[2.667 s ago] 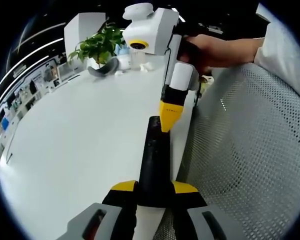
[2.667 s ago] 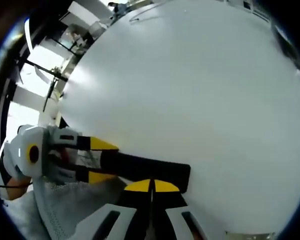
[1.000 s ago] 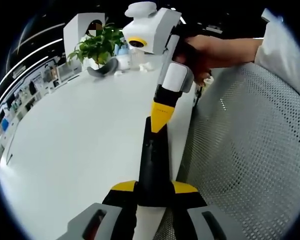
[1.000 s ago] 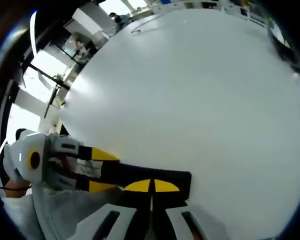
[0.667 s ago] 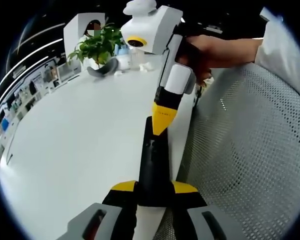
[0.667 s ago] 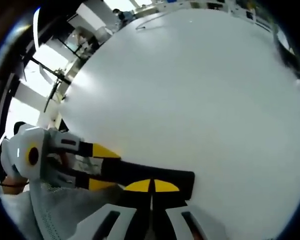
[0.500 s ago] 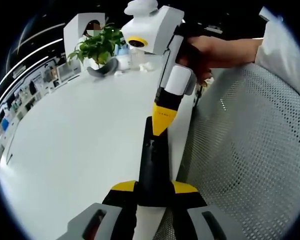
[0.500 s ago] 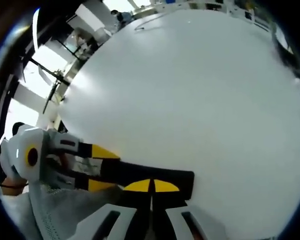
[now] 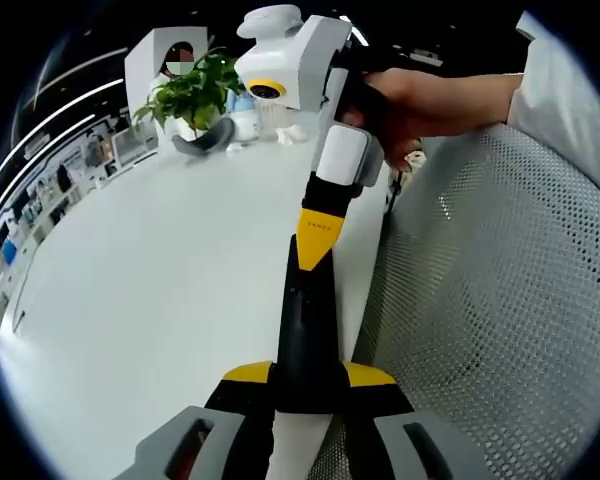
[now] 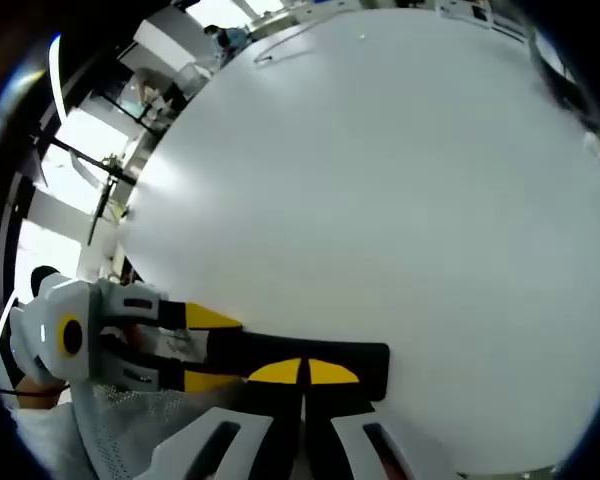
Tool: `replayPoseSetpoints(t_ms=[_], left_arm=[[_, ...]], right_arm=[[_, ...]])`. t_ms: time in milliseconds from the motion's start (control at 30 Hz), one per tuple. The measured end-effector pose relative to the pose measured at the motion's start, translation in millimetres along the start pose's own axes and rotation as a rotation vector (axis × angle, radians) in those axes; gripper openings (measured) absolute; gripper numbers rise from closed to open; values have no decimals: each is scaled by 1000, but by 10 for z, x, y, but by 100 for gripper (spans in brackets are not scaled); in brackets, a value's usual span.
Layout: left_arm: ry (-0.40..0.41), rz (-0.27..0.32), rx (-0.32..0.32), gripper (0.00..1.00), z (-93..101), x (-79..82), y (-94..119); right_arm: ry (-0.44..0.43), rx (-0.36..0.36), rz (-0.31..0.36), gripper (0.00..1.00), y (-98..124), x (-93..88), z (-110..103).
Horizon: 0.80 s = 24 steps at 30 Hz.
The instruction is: Press the specified remote control buttons in sequence, fully releasing each button before pressing the next.
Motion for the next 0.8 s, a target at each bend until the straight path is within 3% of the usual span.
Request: replayPoseSetpoints(t_ms=[133, 600, 800], left_arm=[[-4, 8, -4, 24, 15, 9, -11], [-1, 5, -6, 24, 14, 11, -6], [2, -1, -4, 24, 12, 12, -9]], right_arm=[[-17, 68, 3, 0, -15, 17, -97], [5, 64, -24, 0, -101, 36, -120], [72, 33, -23, 0, -107, 32, -140]])
Point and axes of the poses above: the point that each gripper's makers call its tool centre point, and the gripper's own axes: y roughly backward along the fingers, z roughly to its right, x roughly out of its top, the point moved 4 cm from there along y, roughly backward along the fingers, and after that the axes turned 5 degrees about -z, right-handed, at the moved point
